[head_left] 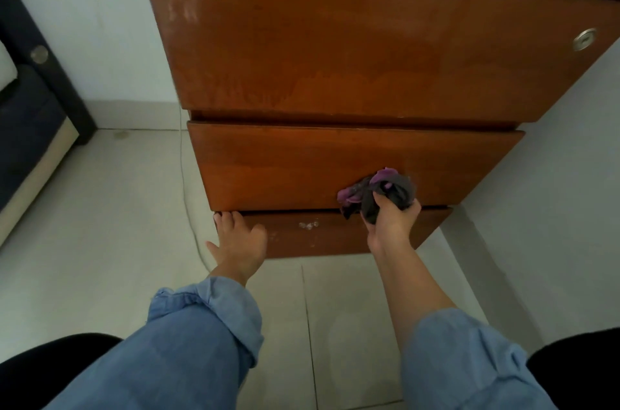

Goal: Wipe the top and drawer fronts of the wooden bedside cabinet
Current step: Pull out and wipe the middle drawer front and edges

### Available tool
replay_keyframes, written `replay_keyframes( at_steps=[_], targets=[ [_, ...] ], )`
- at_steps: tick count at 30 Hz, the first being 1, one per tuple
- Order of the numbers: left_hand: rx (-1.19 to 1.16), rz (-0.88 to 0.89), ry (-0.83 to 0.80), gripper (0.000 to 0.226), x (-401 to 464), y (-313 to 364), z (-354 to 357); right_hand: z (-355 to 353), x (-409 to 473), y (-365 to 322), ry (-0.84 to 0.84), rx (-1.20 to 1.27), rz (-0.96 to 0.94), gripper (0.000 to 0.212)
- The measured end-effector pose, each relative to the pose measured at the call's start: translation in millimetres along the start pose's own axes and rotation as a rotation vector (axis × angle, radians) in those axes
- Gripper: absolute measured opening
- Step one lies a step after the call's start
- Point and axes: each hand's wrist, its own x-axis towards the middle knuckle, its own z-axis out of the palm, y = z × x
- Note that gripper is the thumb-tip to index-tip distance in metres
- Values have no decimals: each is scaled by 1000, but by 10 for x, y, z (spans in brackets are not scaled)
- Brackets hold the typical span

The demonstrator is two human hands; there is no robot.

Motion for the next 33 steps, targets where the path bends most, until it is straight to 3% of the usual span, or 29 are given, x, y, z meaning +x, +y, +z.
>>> replay_keyframes(
  at_steps=[4,6,10,17,19,23,29,33],
  targets=[
    [289,91,5,65,-37,-112,15,-7,-3,117,43,-70,-348,46],
    [379,122,12,68,-36,-173,16,-41,-12,78,84,-207,-653,56],
    [428,142,9,73,-46,-229,24,96,-18,-14,-42,-521,-1301,62],
    [378,148,15,78,-80,-224,71,-108,472,594,-255,-1243,-1746,40],
    [383,154,12,80,-56,-242,67,-210,587,737,-315,-1347,-1779,39],
    [457,148,-28,84,-71,-262,32,-312,505,893,-357,-1433,-1638,43],
    [466,164,-38,80,-59,-244,-5,51,-65,590,-433,-1057,-1678,48],
    [569,163,18,81,-63,-363,-133,640,-459,253,-435,-973,-1867,42]
  ],
)
